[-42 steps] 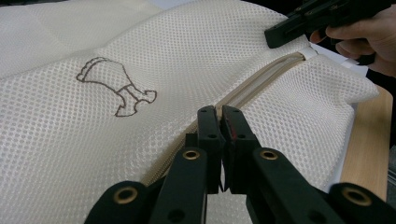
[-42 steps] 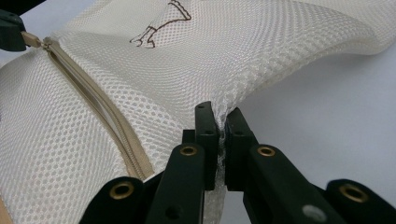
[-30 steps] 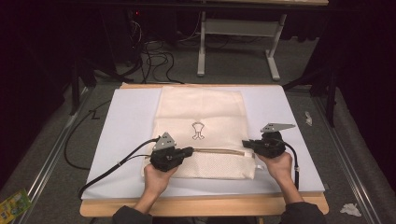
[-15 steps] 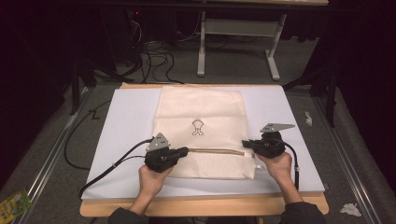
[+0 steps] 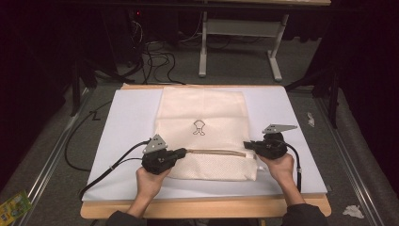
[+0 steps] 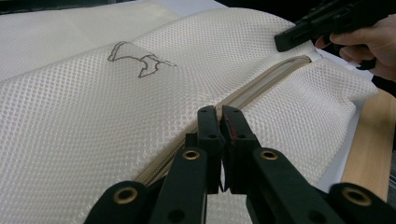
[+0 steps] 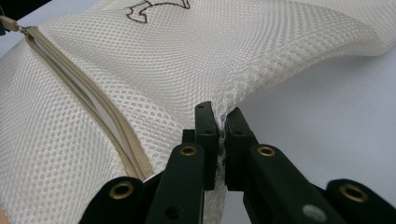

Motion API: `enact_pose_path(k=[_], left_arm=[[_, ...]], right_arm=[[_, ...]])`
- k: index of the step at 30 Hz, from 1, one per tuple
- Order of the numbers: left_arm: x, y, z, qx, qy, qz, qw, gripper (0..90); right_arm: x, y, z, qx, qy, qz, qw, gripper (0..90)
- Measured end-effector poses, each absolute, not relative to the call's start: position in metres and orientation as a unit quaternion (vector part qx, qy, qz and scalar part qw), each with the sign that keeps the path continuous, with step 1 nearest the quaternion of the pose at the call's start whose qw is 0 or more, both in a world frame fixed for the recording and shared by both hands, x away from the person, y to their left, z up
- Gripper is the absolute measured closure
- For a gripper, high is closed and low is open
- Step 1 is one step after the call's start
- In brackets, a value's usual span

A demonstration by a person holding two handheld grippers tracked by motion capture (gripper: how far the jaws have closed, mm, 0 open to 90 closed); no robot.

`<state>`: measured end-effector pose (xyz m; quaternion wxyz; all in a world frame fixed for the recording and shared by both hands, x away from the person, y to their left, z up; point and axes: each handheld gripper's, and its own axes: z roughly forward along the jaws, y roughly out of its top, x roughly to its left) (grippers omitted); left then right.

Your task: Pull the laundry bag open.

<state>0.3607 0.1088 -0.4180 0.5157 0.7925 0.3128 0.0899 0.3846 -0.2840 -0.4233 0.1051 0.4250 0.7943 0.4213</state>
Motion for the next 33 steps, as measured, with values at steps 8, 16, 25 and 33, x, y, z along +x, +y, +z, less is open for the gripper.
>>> enact_pose_path(k=[8, 16, 25, 33], left_arm=[[0.359, 0.119, -0.418, 0.786, 0.321, 0.093, 0.520, 87.5], [0.358, 0.126, -0.417, 0.783, 0.327, 0.098, 0.520, 87.5], [0.357, 0.134, -0.417, 0.779, 0.334, 0.103, 0.520, 87.5], [0.356, 0.141, -0.417, 0.777, 0.340, 0.110, 0.519, 87.5]], right_arm=[[0.384, -0.285, -0.424, 0.427, 0.795, 0.419, 0.105, 88.3], [0.385, -0.285, -0.424, 0.427, 0.795, 0.418, 0.105, 88.3], [0.385, -0.285, -0.424, 0.427, 0.795, 0.418, 0.106, 88.3], [0.385, -0.285, -0.425, 0.428, 0.795, 0.417, 0.103, 88.3]])
